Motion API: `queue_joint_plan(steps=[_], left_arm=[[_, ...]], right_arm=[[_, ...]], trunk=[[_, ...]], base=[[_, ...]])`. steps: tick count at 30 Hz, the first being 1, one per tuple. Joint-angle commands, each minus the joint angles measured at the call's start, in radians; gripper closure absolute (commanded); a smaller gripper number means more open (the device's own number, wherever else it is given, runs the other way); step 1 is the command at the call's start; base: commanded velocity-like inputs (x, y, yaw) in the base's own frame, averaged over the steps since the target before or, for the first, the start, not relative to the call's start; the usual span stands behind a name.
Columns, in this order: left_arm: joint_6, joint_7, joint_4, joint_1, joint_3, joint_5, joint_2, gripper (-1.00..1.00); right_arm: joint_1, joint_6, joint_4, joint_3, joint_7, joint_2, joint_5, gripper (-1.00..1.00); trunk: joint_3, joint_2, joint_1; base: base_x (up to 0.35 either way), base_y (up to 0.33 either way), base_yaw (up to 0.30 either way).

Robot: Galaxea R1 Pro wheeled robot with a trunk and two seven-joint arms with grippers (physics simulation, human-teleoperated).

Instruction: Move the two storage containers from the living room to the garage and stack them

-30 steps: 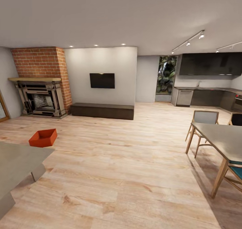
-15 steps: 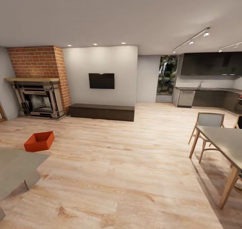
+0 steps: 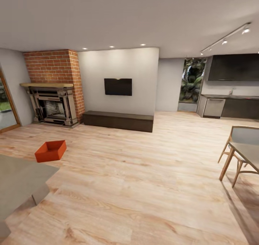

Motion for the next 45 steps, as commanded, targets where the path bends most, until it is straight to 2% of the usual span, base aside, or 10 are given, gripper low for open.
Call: queue_joint_plan(steps=[1, 45], left_arm=[[-0.002, -0.002, 0.001, 0.000, 0.007, 0.003, 0.000, -1.00], [0.000, -0.002, 0.001, 0.000, 0.008, 0.003, 0.000, -1.00]], right_arm=[[-0.001, -0.005, 0.003, 0.001, -0.003, 0.000, 0.010, -1.00], [-0.001, -0.006, 0.003, 0.012, -0.005, -0.010, 0.020, -1.00]], trunk=[[0.000, -0.001, 0.001], [0.000, -0.001, 0.001]], base=[[0.323, 0.000, 0.083], [0.323, 0.000, 0.003]])
